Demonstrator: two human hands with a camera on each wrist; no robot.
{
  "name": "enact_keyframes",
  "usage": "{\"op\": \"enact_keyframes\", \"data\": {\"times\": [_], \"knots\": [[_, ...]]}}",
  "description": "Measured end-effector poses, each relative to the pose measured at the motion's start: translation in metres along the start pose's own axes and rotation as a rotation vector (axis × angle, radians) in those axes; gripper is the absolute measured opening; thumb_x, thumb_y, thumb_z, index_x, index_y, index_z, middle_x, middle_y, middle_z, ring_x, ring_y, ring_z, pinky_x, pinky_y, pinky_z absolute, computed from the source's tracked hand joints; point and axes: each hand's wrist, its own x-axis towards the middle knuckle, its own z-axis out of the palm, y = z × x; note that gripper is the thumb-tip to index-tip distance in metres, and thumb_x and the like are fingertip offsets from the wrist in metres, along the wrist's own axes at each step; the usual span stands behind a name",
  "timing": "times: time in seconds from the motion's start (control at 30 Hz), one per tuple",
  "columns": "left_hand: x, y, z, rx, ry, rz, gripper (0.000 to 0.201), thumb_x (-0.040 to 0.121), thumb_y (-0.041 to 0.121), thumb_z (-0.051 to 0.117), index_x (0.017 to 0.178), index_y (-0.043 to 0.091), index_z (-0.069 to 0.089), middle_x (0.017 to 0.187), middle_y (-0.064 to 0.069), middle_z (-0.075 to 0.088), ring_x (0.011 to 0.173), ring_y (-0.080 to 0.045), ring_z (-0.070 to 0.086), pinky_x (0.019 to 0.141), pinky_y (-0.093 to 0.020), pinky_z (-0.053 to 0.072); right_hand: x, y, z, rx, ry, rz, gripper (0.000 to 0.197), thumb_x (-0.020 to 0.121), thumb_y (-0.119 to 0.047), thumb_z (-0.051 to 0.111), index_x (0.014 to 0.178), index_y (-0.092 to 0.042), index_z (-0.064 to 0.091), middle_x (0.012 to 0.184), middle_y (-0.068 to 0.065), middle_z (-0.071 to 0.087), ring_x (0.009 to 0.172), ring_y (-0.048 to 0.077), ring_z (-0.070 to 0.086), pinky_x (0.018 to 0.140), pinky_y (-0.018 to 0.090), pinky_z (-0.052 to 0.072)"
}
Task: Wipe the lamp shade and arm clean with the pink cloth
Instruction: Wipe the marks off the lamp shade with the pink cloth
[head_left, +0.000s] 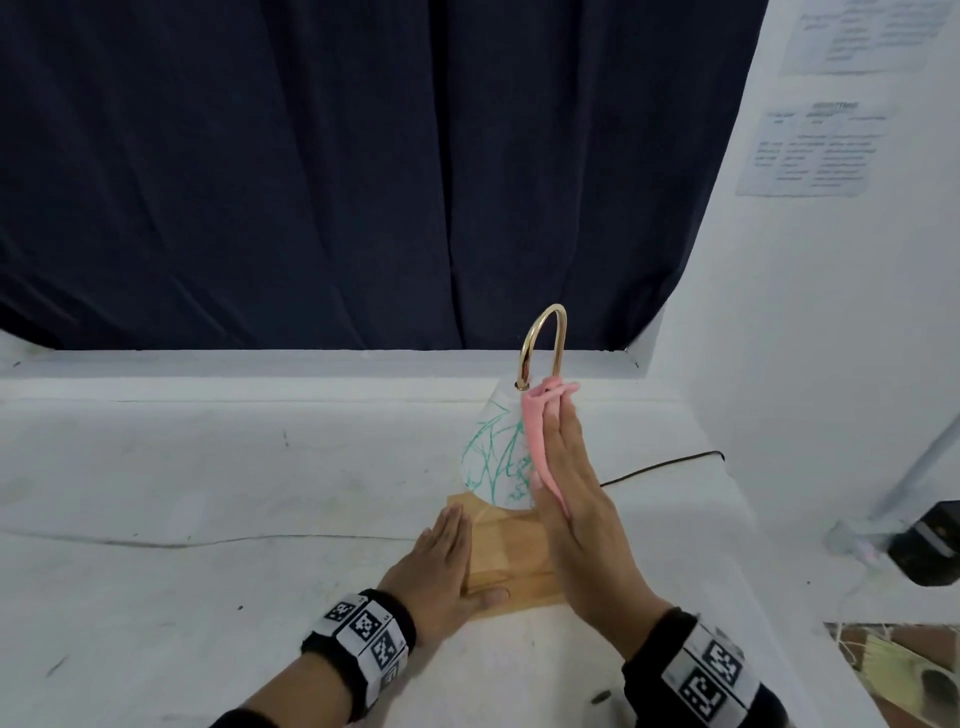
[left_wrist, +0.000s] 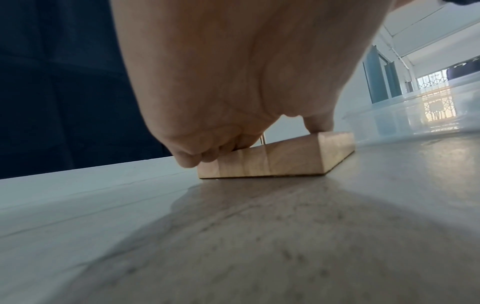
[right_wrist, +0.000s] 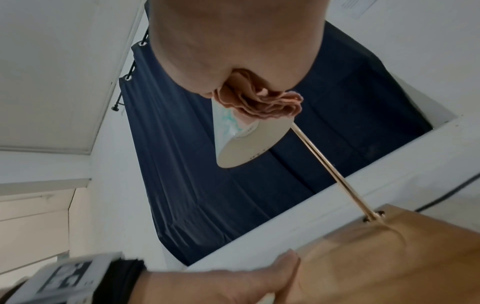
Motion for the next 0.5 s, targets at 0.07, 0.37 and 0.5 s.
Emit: {"op": "enact_keyframes", "data": {"times": [0.07,0.37,0.5], "knots": [[0.0,0.0,0.0,0.004,-0.005,-0.004,0.121,0.074,0.088,0.01,0.155,0.003,-0.018,0.164,-0.012,-0.025,0.151,-0.019,-0.022,0.125,-0.037,-0.004,0.01,-0.002,-0.004,0.026,-0.004,-0.015,0.061,0.108,-0.015,0.032,0.159,-0.03,0.004,0.171,-0.013,-0.004,0.156,0.002,-0.004,0.127,0.023,0.002],[-0.002,0.003,-0.003,0.008,0.002,-0.006,0.12,0.076,0.087,0.013,0.155,0.002,-0.016,0.164,-0.012,-0.023,0.152,-0.019,-0.021,0.125,-0.037,-0.003,-0.003,0.02,0.001,-0.228,-0.017,-0.226,0.065,0.107,-0.019,0.031,0.162,-0.032,-0.001,0.172,-0.005,-0.009,0.159,0.023,-0.002,0.129,0.046,0.013],[0.001,0.001,-0.002,0.004,0.003,0.011,0.129,0.065,0.09,0.008,0.155,0.001,-0.016,0.164,-0.013,-0.023,0.152,-0.019,-0.021,0.125,-0.035,-0.005,0.0,0.015,-0.002,-0.085,-0.057,-0.075,0.06,0.107,-0.03,0.027,0.163,-0.022,0.005,0.172,-0.004,-0.01,0.158,0.013,-0.008,0.129,0.037,0.005]]}}
